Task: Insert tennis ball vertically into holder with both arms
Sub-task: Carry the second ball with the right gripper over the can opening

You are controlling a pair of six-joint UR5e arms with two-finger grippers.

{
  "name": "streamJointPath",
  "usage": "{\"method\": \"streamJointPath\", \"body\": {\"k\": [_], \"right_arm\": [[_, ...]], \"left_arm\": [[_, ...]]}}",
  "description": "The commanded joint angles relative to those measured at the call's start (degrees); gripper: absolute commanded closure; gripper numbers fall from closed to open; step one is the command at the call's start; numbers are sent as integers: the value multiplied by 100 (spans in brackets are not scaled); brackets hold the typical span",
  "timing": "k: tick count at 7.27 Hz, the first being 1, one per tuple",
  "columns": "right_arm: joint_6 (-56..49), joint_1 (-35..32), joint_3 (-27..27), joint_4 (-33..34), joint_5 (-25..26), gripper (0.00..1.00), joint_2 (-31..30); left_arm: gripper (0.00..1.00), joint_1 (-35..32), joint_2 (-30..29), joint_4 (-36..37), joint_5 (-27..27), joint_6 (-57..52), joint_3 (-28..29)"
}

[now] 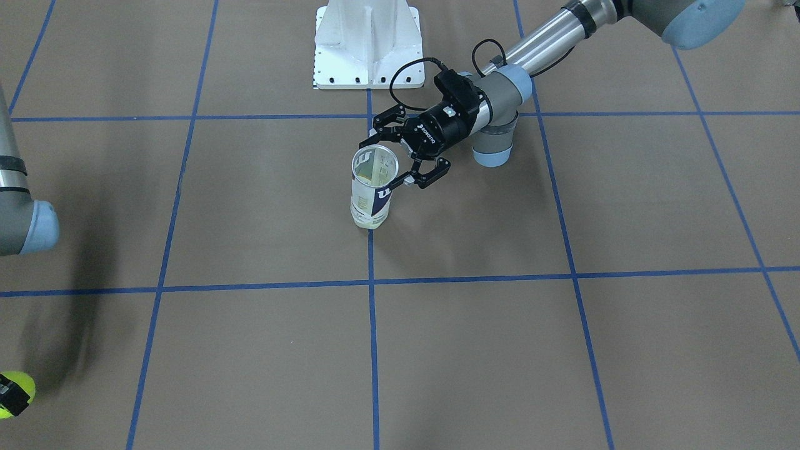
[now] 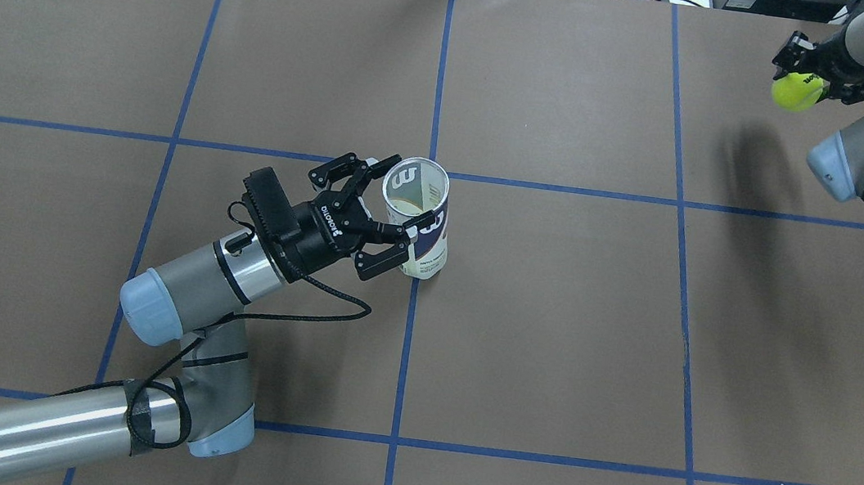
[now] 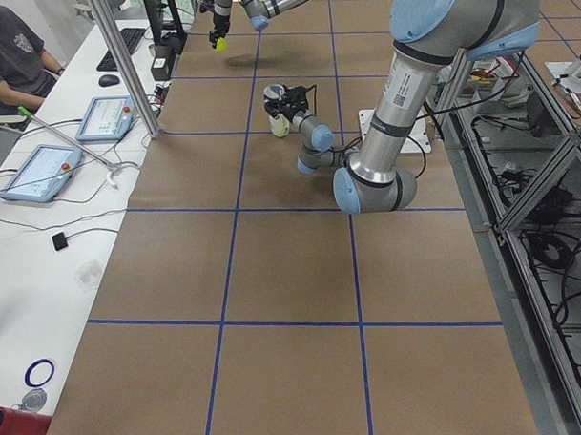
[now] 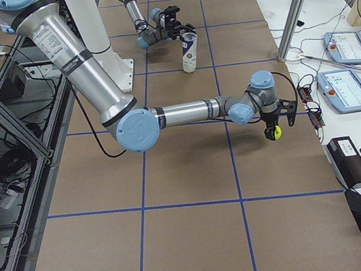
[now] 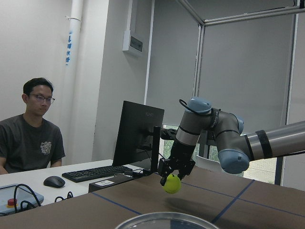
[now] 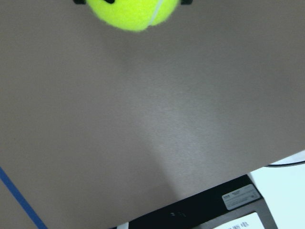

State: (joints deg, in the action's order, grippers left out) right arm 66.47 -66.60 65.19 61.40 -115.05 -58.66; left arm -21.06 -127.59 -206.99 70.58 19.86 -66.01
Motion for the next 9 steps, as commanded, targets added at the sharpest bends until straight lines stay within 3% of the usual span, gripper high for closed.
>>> {"method": "streamJointPath", "body": {"k": [1, 2, 4, 6, 9], "right_arm": [[756, 136, 2846, 2654, -585, 100, -242], [1528, 486, 3868, 3337, -771, 100, -233], [3024, 1365, 4763, 3414, -738, 100, -111], [3370, 1806, 5160, 3431, -729, 100, 82], [3548, 2342, 5136, 3431, -494, 100, 565]], "left_arm": [[12, 23, -21, 10, 0, 0, 0], [12, 23, -12, 10, 0, 0, 9], [12, 32, -29, 27, 0, 9, 0], [12, 84, -47, 36, 9, 18, 0], [8, 120, -73, 45, 9, 9, -9]]}}
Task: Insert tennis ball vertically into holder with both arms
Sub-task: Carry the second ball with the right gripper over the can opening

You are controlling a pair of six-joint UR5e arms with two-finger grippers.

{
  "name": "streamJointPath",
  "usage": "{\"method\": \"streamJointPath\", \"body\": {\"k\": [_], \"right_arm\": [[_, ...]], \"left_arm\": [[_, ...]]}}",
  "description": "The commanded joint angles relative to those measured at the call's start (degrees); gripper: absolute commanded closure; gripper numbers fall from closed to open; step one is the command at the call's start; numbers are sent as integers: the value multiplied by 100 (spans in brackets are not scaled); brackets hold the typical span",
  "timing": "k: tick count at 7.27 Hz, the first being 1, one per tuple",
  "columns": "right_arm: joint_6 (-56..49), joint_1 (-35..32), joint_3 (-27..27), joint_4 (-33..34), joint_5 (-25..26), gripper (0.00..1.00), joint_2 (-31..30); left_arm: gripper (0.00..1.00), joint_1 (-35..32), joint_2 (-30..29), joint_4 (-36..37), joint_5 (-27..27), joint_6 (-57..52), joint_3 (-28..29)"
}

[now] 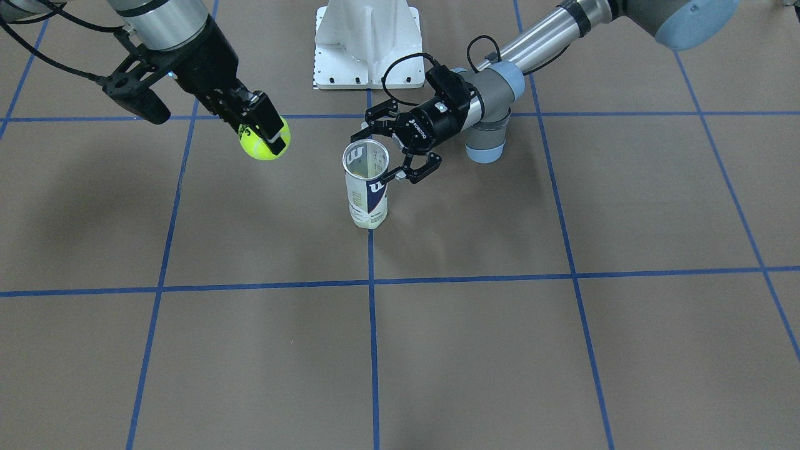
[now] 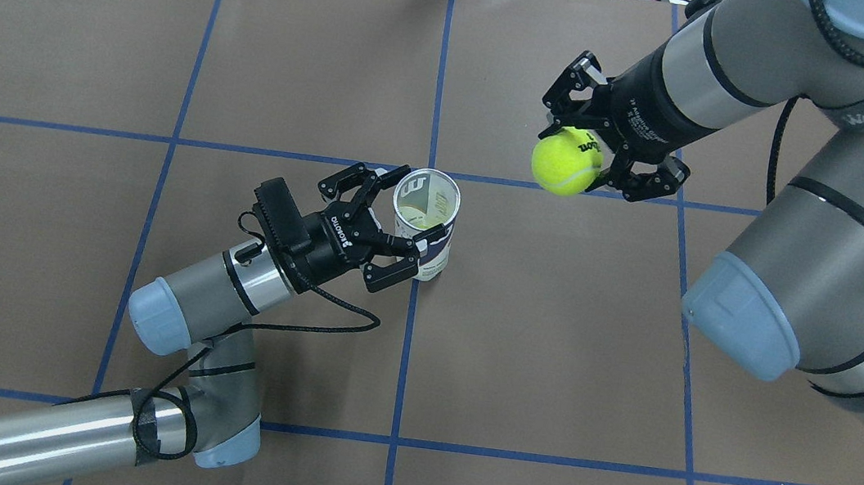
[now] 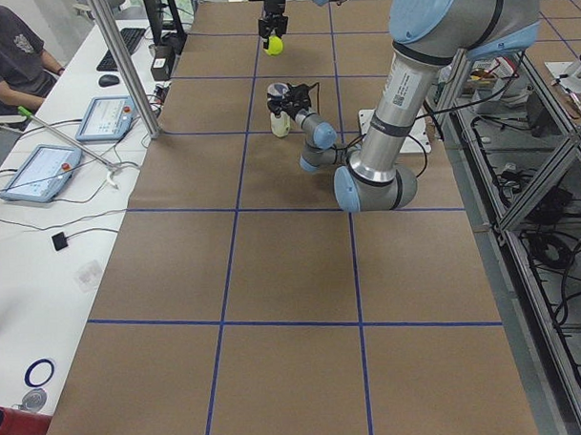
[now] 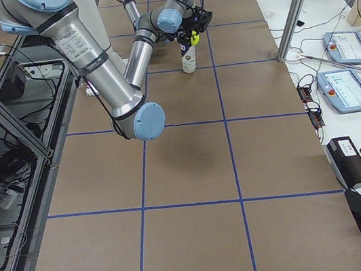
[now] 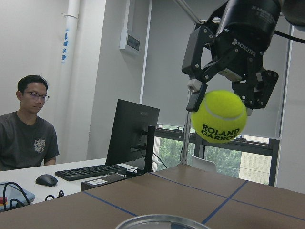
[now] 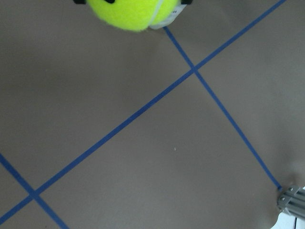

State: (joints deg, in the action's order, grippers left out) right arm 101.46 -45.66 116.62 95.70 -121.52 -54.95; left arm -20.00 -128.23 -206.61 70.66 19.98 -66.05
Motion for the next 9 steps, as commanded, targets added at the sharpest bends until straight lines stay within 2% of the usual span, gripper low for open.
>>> {"method": "streamJointPath", "body": {"k": [1, 5, 9], "right_arm": [[110, 459, -51, 1, 303, 100, 283], [111, 891, -656, -8, 805, 100, 766], [67, 892, -1053, -25, 806, 94, 1083]], "left_arm": [[8, 14, 0, 7, -8, -3, -5], [8, 14, 8, 7, 0, -3, -31], [8, 23, 8, -11, 0, -3, -40]]}}
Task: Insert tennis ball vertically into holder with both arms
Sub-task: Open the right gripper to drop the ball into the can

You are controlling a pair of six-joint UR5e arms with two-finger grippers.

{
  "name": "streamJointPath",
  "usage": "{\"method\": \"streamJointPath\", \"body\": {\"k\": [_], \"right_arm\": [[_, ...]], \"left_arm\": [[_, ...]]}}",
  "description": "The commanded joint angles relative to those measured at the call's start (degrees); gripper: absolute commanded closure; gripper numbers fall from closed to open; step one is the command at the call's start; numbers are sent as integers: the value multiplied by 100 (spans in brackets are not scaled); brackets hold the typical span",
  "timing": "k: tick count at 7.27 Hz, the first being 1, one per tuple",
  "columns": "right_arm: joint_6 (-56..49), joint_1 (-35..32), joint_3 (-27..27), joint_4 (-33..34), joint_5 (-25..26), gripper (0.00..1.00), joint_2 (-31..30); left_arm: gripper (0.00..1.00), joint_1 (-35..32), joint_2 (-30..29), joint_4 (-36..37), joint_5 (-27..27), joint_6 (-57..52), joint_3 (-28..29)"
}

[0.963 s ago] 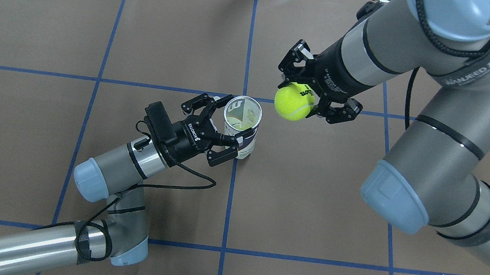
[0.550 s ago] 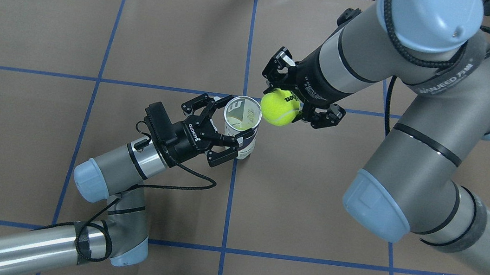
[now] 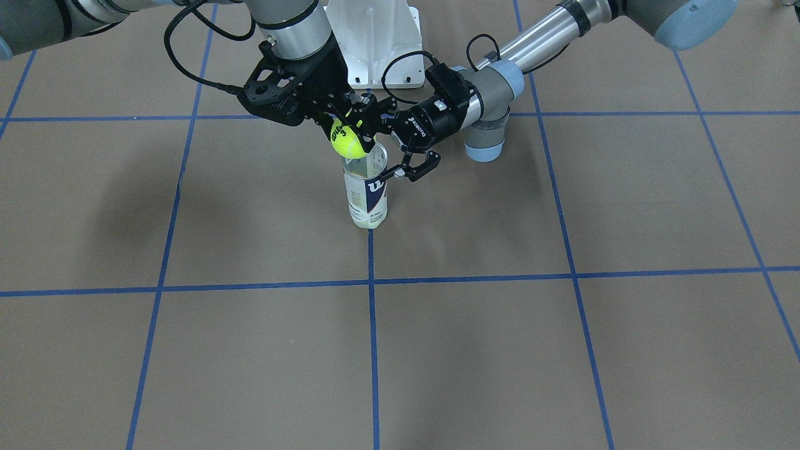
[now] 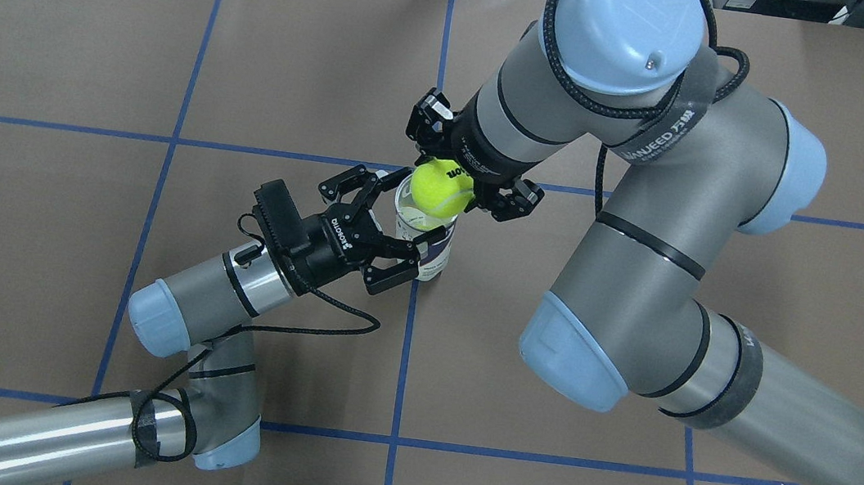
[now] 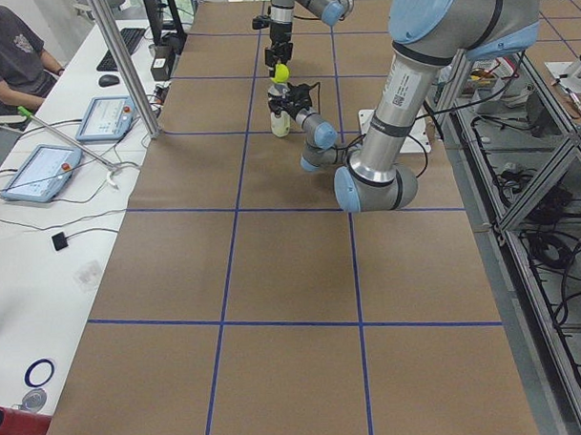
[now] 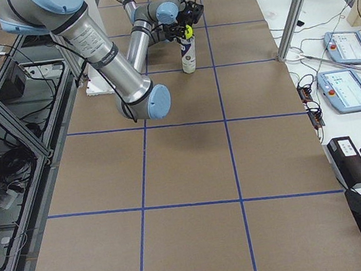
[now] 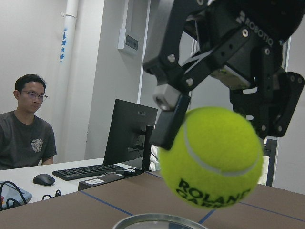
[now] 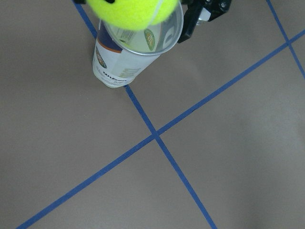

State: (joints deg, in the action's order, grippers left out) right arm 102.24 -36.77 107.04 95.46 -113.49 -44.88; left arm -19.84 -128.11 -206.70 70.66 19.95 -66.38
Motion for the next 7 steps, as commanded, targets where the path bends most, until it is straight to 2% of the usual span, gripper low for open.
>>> {"method": "streamJointPath", "body": {"k": [1, 2, 3, 4, 7], "right_arm": [[-29, 3, -139, -1, 2, 93, 111], [-29, 3, -174, -10, 2, 89, 102], [-29, 12, -174, -10, 2, 60, 94], [-46, 47, -166, -10, 37, 4, 76], [-47, 47, -166, -10, 90, 1, 76]], "left_arm": [[8, 6, -4, -2, 0, 0, 2], [8, 6, -4, -2, 0, 0, 2], [8, 6, -12, -2, 0, 0, 2], [8, 6, -4, -2, 0, 0, 2], [8, 6, -4, -2, 0, 0, 2]]}}
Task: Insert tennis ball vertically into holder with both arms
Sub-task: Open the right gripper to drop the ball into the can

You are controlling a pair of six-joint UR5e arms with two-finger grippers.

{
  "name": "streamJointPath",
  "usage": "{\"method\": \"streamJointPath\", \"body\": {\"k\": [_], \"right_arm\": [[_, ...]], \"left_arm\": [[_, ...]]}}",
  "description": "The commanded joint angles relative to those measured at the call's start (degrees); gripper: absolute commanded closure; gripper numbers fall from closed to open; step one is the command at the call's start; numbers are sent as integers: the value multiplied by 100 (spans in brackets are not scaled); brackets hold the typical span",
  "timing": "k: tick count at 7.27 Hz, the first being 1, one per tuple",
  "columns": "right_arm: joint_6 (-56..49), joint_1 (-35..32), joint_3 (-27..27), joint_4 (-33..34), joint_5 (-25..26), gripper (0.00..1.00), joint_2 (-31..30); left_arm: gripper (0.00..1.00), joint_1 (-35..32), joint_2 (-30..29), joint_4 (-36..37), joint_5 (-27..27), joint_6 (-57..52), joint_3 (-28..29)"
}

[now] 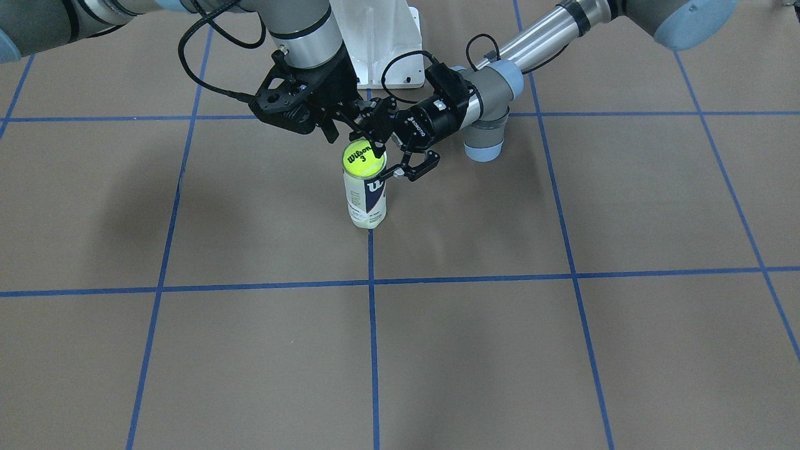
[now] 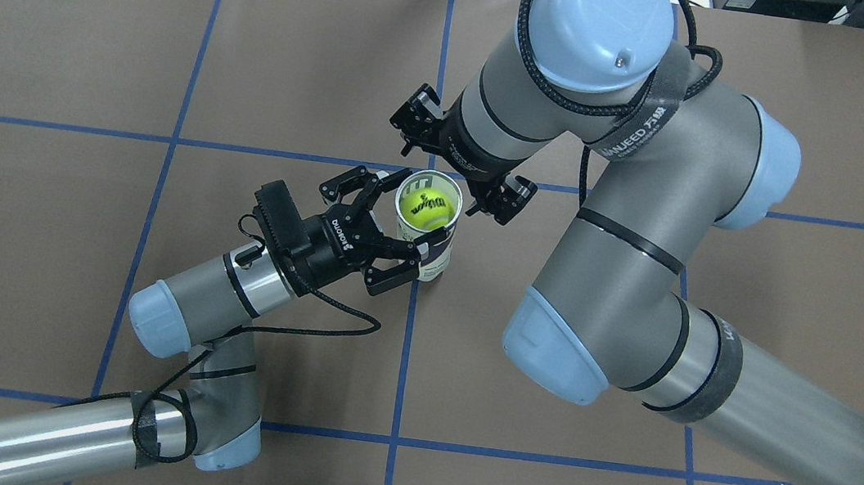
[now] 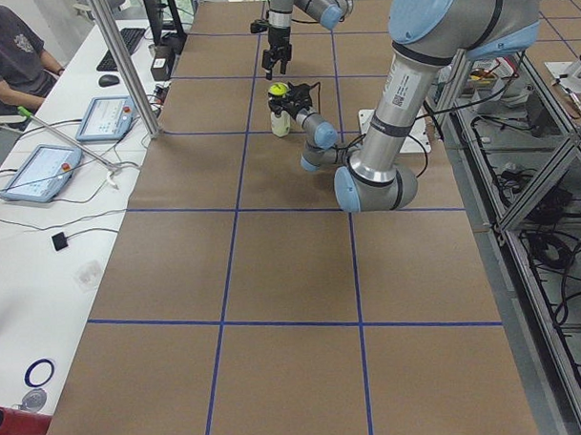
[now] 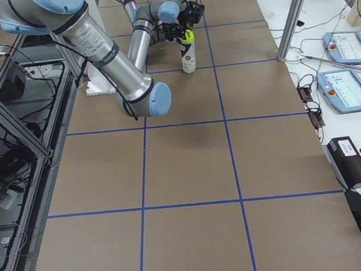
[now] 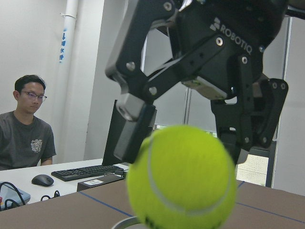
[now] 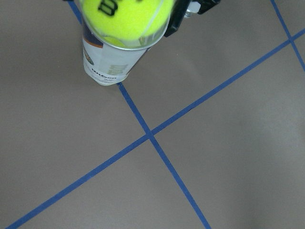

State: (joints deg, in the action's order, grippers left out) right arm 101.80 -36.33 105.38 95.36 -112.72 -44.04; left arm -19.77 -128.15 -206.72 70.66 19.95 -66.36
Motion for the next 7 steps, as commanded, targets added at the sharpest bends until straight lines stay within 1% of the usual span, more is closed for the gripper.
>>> {"method": "streamJointPath", "body": {"k": [1, 3, 4, 5, 6, 7], "right_arm": [[-11, 3, 26, 0, 5, 1, -8], [-47, -84, 132, 9, -13, 1, -78], [-55, -215, 184, 0, -83, 1, -209], [-186, -260, 246, -9, -31, 1, -401], [-518, -443, 299, -18, -100, 1, -604], [-878, -637, 377, -26, -110, 1, -884]], "left_arm": [[8, 0, 1, 0, 0, 0, 0], [8, 0, 18, -26, 0, 0, -61], [5, -17, 79, -44, 0, 9, -288], [4, -18, 271, -53, -9, 17, -595], [4, -18, 595, -53, -9, 18, -1033], [1, -35, 1016, -53, -17, 18, -1446]]}}
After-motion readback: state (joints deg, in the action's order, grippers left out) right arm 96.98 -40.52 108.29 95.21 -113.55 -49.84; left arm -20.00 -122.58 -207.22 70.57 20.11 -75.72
